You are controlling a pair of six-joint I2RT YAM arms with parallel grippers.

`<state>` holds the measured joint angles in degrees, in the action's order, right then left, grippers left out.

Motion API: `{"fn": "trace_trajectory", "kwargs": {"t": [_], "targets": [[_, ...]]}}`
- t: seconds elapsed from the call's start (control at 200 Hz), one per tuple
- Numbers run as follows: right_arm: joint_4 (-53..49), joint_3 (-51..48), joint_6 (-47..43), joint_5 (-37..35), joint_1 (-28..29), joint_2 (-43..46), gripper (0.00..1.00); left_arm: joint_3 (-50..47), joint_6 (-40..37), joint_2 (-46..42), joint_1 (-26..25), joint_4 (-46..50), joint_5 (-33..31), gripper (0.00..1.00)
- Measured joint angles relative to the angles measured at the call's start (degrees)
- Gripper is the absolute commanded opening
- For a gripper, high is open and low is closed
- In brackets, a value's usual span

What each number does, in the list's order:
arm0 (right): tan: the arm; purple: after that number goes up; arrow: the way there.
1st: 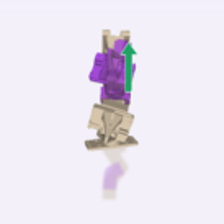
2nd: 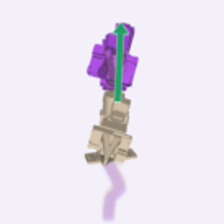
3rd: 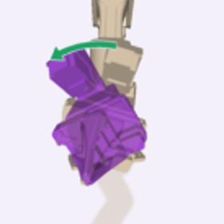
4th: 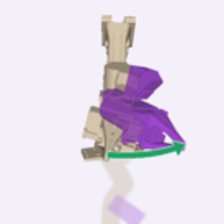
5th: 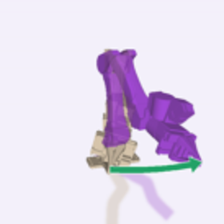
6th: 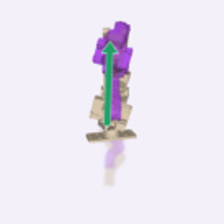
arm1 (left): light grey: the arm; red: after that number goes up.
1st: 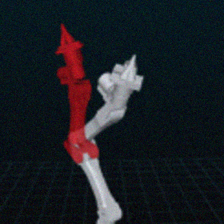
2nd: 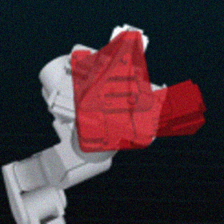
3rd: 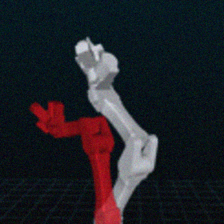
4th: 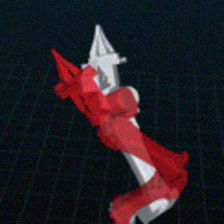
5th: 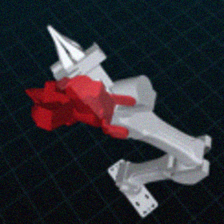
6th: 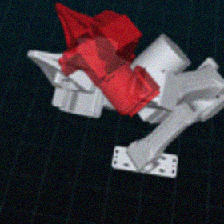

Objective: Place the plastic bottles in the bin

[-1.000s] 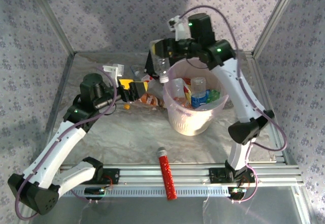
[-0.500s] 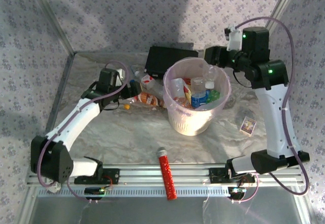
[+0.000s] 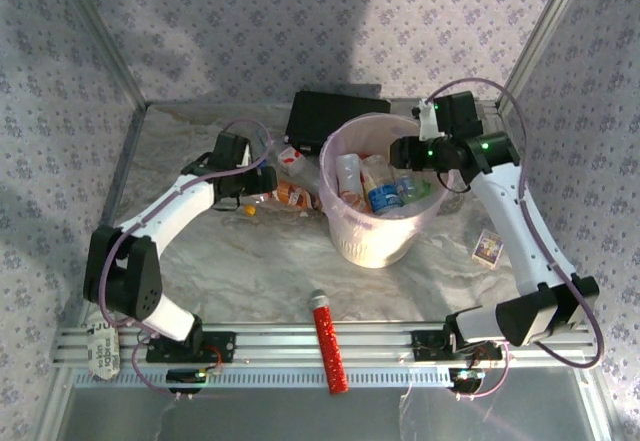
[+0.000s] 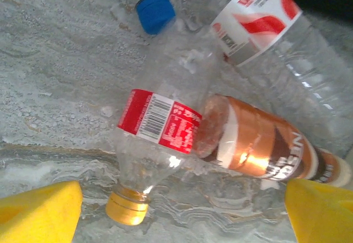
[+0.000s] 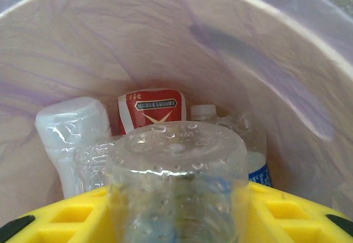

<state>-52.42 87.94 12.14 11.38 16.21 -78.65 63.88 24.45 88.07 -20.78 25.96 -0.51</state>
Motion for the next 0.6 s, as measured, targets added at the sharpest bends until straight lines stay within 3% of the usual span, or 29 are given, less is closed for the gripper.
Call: {"fn": "trace_trajectory", "kwargs": {"t": [0.215, 0.39, 0.6], "targets": [[2.0, -3.8, 0.3, -3.0, 3.2, -0.4, 0.56, 0.0, -1.1, 3.9, 0.0, -0.3, -1.7, 0.95], [1.6, -4.3, 0.3, -5.4, 4.1, -0.8, 0.78, 0.1, -2.0, 5.7, 0.0, -0.7, -2.4, 0.96], [-1.2, 1.7, -0.5, -3.7, 4.6, -0.2, 0.87, 0.2, -2.4, 7.9, 0.0, -1.4, -2.6, 0.95]]}}
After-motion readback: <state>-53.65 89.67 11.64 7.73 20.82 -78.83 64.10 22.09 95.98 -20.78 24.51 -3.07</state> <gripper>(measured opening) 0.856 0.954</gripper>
